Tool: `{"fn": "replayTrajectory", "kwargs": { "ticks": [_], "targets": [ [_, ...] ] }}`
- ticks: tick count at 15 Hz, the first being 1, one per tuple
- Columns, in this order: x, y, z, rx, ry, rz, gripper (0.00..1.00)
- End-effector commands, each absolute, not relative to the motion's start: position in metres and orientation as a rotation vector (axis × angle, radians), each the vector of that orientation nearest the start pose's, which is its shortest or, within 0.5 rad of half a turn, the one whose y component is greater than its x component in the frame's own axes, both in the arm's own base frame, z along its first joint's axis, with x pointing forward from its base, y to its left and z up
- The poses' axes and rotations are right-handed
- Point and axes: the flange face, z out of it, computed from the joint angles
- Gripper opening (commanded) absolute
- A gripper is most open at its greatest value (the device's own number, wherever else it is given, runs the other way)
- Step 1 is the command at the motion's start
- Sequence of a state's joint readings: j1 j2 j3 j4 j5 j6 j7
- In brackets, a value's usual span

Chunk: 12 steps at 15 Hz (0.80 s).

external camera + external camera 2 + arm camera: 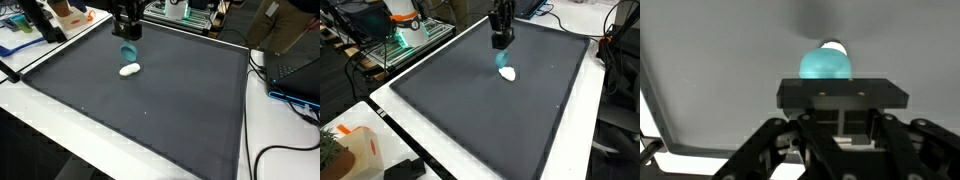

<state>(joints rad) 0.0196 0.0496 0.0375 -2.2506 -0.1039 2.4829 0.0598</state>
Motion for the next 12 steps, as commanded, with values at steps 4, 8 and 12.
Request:
{"fn": "replayTrajectory", "kwargs": {
  "ticks": [4,8,12],
  "targets": [
    [0.55,0.04,0.319,-3.156,-0.103,-0.236,0.22],
    [0.555,0.039,0.288,-3.155,-0.1,-0.188,0.22],
    [0.554,0.037,0.258,-3.161,-0.116,0.027,0.22]
  ]
}}
